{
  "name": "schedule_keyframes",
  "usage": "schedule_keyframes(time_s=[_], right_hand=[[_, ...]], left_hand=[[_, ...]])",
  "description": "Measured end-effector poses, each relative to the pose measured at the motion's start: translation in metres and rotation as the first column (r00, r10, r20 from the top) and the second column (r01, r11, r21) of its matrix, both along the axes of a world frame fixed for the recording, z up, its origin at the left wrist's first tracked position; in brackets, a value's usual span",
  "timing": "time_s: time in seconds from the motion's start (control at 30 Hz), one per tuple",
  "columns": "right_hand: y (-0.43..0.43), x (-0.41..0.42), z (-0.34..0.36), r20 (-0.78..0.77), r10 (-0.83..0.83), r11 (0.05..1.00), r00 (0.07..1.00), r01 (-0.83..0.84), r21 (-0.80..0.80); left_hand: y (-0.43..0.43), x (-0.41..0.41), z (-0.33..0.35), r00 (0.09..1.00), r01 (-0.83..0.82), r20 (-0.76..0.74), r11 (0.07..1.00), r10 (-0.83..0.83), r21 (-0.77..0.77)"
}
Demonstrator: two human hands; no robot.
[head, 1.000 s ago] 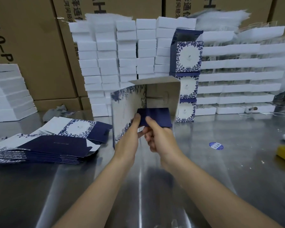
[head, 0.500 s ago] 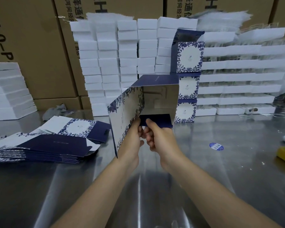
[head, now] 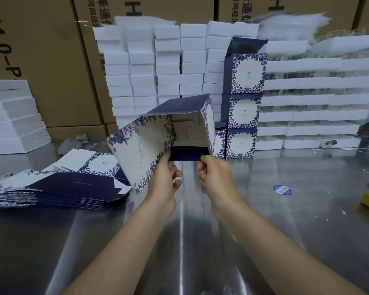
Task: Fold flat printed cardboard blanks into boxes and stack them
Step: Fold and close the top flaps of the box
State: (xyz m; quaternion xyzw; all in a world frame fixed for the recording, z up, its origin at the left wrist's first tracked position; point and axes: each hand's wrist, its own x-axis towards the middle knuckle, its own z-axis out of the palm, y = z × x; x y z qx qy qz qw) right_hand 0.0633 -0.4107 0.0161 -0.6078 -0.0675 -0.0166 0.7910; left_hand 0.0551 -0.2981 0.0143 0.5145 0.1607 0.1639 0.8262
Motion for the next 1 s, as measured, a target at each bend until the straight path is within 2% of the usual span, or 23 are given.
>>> schedule_keyframes(time_s=[0.1,0.43,0.73,1.0], right_hand=[[0.000,0.000,0.000,-0.002,0.016,0.999,1.000,-0.016,-0.029],[-0.007,0.003,0.005,-0.071,0.055,0.998,0.996,-0.053,0.026],[-0.007,0.003,0.004,-0.050,0.073,0.996,0.996,-0.075,-0.050],[-0.005,-0.001,0.006,-0.013,0.069,0.996,0.998,-0.069,-0.055]], left_hand=[[0.004,0.002,0.000,0.999,0.046,0.026,0.994,-0.044,-0.097],[-0.001,0.004,-0.004,0.976,0.203,0.120,0.960,-0.182,-0.194],[-0.007,0.000,-0.004,0.971,0.229,0.118,0.945,-0.207,-0.232],[-0.010,-0.001,-0.002,0.959,0.264,0.145,0.951,-0.242,-0.160]])
